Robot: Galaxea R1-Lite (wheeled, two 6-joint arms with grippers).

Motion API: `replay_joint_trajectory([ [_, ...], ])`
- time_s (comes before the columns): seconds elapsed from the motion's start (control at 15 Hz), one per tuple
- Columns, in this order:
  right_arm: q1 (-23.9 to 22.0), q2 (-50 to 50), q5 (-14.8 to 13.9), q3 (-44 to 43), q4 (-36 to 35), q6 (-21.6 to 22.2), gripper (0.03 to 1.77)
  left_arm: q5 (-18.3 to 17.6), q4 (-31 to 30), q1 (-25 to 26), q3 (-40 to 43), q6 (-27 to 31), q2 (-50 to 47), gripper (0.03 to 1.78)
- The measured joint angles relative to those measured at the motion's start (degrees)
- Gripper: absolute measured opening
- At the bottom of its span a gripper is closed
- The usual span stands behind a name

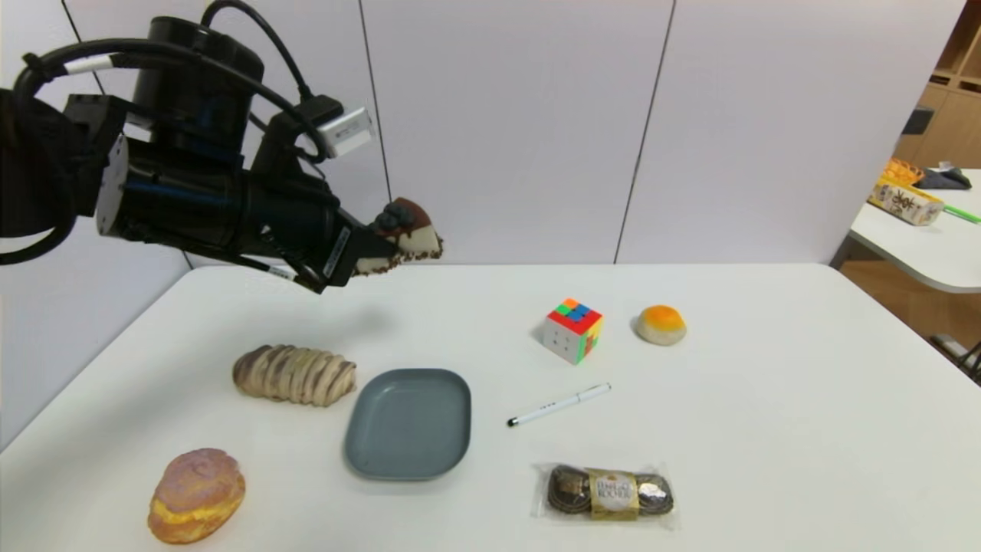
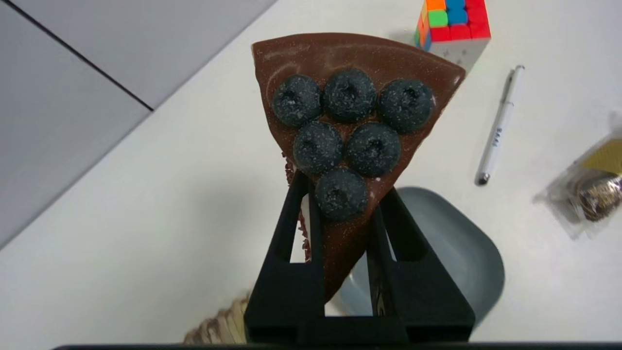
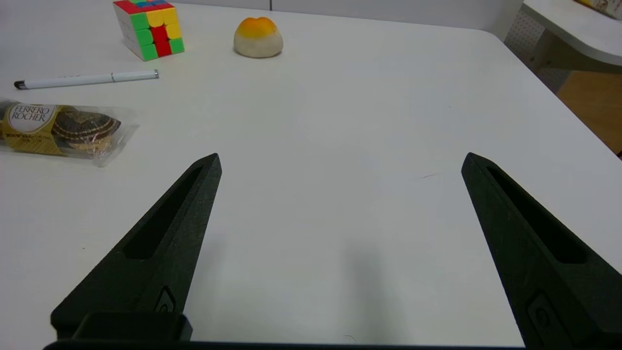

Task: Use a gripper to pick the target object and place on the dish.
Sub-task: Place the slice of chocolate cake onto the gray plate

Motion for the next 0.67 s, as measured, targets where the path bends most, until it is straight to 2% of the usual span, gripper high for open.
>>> replay_joint_trajectory([
  [0.33,0.0,0.0,0.0,0.0,0.0,0.0,1.71,1.2,-0.5,-3.8,15.1,-1.4,-6.6,0.29],
  [0.67,0.0,0.0,0.0,0.0,0.0,0.0,1.71,1.0,-1.5,-6.9,19.5,-1.0,-6.7,0.29],
])
